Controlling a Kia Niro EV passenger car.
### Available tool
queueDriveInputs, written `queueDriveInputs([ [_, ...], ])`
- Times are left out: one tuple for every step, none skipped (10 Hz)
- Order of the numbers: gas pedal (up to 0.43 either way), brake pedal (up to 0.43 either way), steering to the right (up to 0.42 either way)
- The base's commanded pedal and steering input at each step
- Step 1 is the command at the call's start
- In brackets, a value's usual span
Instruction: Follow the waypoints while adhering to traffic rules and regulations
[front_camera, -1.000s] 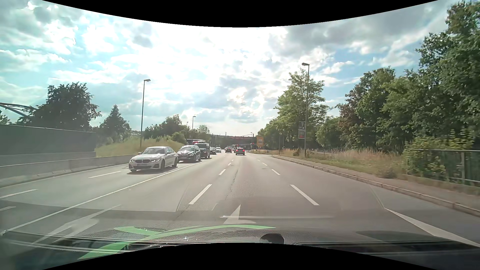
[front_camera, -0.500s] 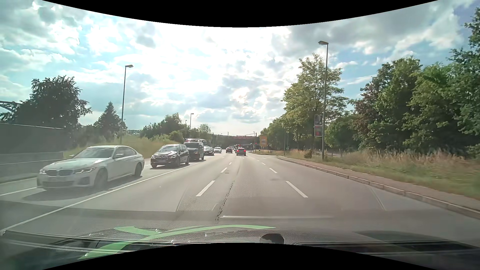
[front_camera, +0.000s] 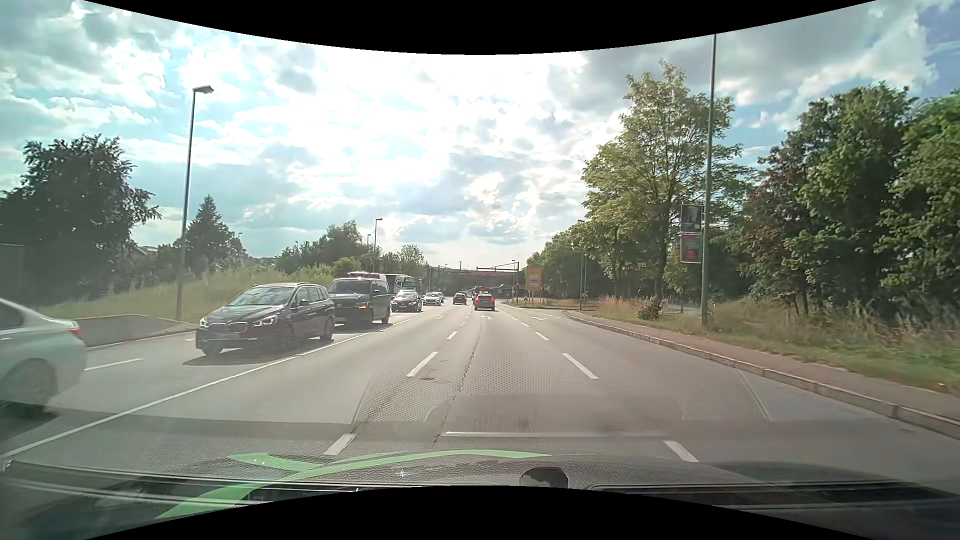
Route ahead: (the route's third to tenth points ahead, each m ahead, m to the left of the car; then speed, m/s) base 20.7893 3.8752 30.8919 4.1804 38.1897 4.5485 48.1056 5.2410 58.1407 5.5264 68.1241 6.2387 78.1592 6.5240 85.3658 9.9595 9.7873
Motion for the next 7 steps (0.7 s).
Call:
queueDriveInputs([
  [0.000, 0.000, -0.010],
  [0.000, 0.006, -0.010],
  [0.000, 0.079, -0.010],
  [0.000, 0.110, -0.010],
  [0.000, 0.122, -0.009],
  [0.000, 0.152, -0.007],
  [0.000, 0.165, -0.007],
])
